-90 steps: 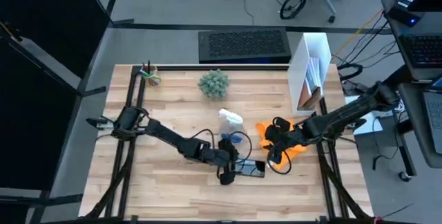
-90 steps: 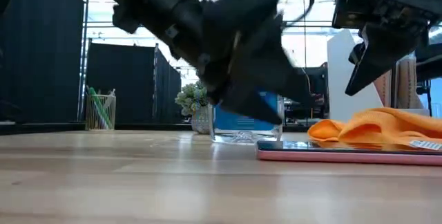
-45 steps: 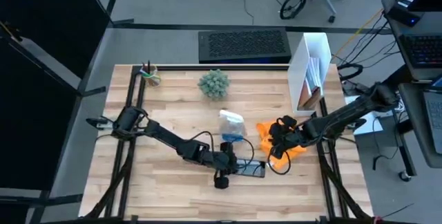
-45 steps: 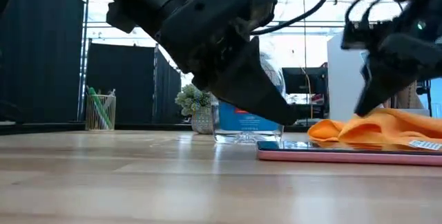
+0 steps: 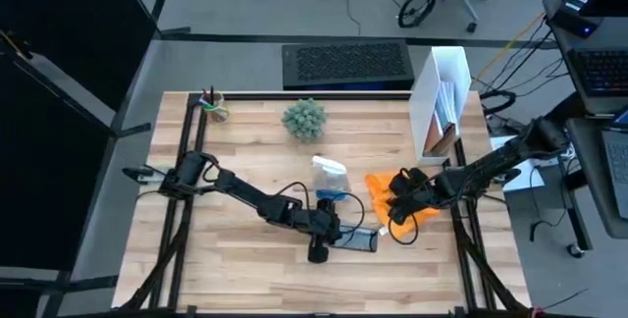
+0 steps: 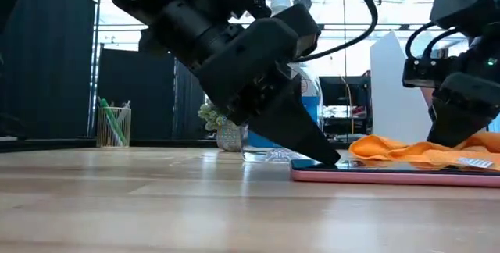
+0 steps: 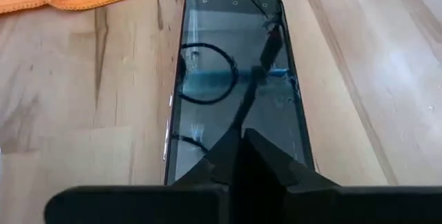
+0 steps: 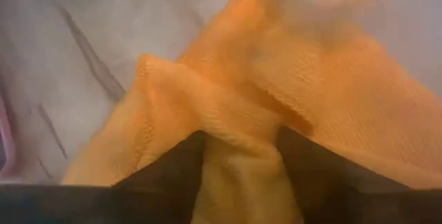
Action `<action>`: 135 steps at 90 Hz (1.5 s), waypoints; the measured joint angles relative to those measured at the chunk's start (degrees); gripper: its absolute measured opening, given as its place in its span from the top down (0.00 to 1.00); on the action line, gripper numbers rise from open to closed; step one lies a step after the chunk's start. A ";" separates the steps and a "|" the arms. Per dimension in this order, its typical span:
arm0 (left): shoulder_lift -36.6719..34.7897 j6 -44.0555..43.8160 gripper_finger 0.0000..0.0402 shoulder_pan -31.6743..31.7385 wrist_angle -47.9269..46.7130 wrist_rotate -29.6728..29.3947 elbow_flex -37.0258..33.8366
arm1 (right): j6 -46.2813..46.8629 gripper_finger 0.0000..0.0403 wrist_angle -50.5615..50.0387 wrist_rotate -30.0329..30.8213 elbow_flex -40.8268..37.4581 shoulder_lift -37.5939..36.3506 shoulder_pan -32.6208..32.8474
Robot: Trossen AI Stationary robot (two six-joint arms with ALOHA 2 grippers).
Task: Apply microfiber cloth
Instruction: Wipe the front of the cellphone with the yellow microfiber cloth
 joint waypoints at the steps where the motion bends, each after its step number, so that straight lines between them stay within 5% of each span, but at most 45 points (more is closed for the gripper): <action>1: 0.01 -0.01 0.96 0.00 0.16 0.00 -0.02 | -0.53 0.48 -0.19 -0.27 0.34 -0.22 -0.03; 26: -2.13 -0.10 0.96 -0.60 -1.80 0.21 -0.20 | -9.10 0.36 -5.97 0.18 9.62 -2.88 -0.50; 51: -3.44 0.12 0.96 -2.44 -4.25 -0.50 -0.36 | -4.77 0.36 -12.87 0.26 9.48 -1.72 -0.52; 74: -0.04 -0.08 0.96 -1.57 -0.68 -0.76 0.05 | -3.57 0.37 -5.28 0.70 3.71 5.86 -0.85; 87: 0.01 -0.10 0.96 -1.57 -0.49 -0.75 -0.03 | -0.31 0.50 -3.62 -0.39 3.38 10.02 -0.81; 107: 0.06 -0.08 0.96 -1.57 -0.33 -0.71 -0.08 | 0.29 0.95 -7.58 -3.87 7.20 8.03 2.83; 121: 0.06 -0.14 0.96 -1.57 -0.23 -0.52 -0.10 | -3.64 0.97 -1.22 0.66 14.33 6.74 6.21; 135: 0.06 -0.14 0.96 -1.62 -0.20 -0.52 -0.12 | -9.25 0.99 15.31 1.28 16.30 10.67 8.01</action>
